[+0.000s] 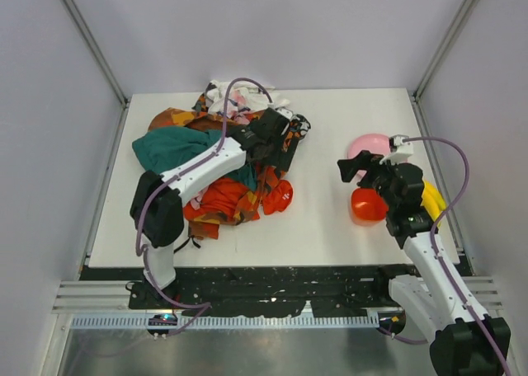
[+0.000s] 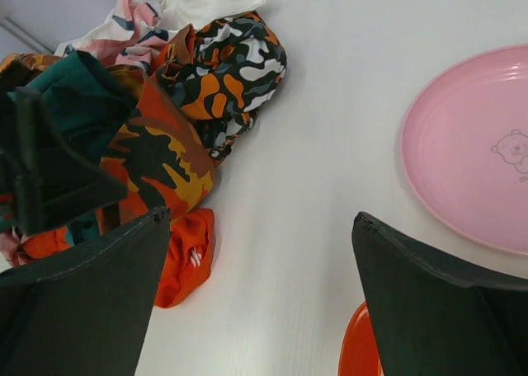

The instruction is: Pick out a specific cloth from the pile

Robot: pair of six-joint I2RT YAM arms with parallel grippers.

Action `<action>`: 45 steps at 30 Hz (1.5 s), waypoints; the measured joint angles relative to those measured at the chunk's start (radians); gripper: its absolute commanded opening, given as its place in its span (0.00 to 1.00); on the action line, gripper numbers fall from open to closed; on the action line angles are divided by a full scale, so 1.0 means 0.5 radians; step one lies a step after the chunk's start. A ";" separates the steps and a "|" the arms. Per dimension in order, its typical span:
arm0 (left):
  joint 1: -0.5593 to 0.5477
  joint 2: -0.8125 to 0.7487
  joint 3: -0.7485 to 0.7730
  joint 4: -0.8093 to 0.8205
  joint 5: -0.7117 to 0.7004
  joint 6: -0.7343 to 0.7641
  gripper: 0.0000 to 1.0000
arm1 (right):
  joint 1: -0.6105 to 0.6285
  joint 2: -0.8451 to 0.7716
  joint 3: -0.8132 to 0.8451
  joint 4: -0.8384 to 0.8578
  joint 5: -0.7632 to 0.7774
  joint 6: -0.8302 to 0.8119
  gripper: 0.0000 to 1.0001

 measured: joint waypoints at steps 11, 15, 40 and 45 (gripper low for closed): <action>0.034 0.391 0.301 -0.136 -0.060 -0.032 0.47 | 0.069 0.153 0.041 -0.007 -0.220 -0.071 0.95; 0.109 0.393 0.301 -0.162 -0.095 -0.076 0.00 | 0.108 0.152 0.046 -0.030 -0.218 -0.109 0.95; 1.206 -0.333 -0.585 0.249 0.454 -0.394 0.00 | 1.415 2.168 1.226 -0.004 0.166 -0.463 0.99; 1.220 -0.333 -0.590 0.256 0.451 -0.406 0.00 | 1.429 2.348 1.287 0.019 0.158 -0.467 0.33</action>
